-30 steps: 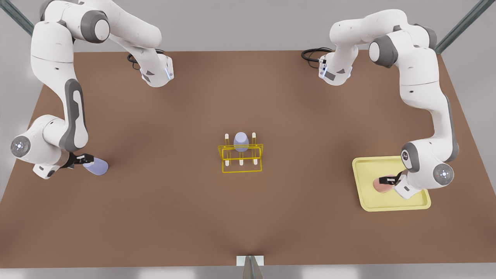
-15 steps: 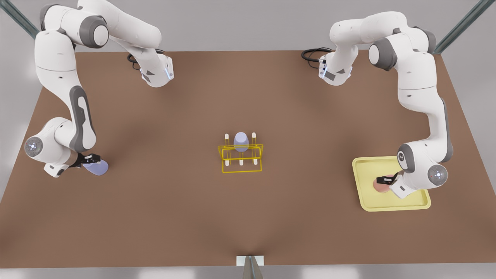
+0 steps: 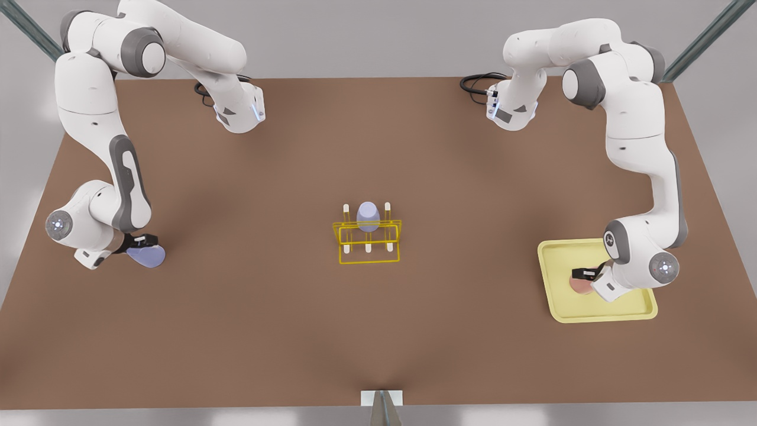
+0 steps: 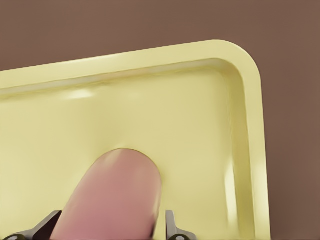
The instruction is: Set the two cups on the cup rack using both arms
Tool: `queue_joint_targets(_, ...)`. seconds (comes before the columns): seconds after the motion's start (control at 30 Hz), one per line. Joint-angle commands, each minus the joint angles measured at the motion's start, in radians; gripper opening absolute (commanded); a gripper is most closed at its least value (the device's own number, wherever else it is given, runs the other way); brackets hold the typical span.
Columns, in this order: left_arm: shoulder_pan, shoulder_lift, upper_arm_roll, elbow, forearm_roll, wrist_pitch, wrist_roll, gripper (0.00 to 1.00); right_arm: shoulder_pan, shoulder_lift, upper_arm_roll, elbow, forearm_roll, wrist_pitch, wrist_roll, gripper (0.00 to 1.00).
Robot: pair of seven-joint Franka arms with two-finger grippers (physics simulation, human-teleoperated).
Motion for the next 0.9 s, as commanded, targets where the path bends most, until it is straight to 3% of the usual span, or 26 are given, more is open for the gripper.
queue_joint_targets(0.0,-0.001,-0.001,0.000,0.002,0.001,0.000,0.003,0.95,0.001,0.000,0.000,0.000,0.002,0.003,0.004,1.00)
queue_joint_targets(0.03,-0.001,-0.001,0.000,0.003,0.001,0.000,0.003,0.88,0.004,-0.002,0.000,-0.002,0.003,0.001,0.004,1.00)
queue_joint_targets(0.43,-0.008,-0.019,-0.001,0.008,0.003,-0.012,0.003,0.84,0.012,-0.002,0.006,0.000,0.002,0.003,0.012,1.00)
queue_joint_targets(0.6,-0.073,-0.110,-0.006,0.006,-0.001,-0.103,-0.118,0.84,0.012,0.001,0.008,0.000,0.002,0.007,0.012,1.00)
queue_joint_targets(0.7,-0.179,-0.135,-0.044,0.008,-0.108,-0.104,-0.371,0.84,0.012,0.010,0.006,0.003,0.002,0.009,0.012,0.98)
queue_joint_targets(0.87,-0.185,-0.107,-0.296,0.097,-0.108,-0.104,-0.816,0.85,0.010,0.010,0.006,0.006,0.002,0.007,0.012,0.93)
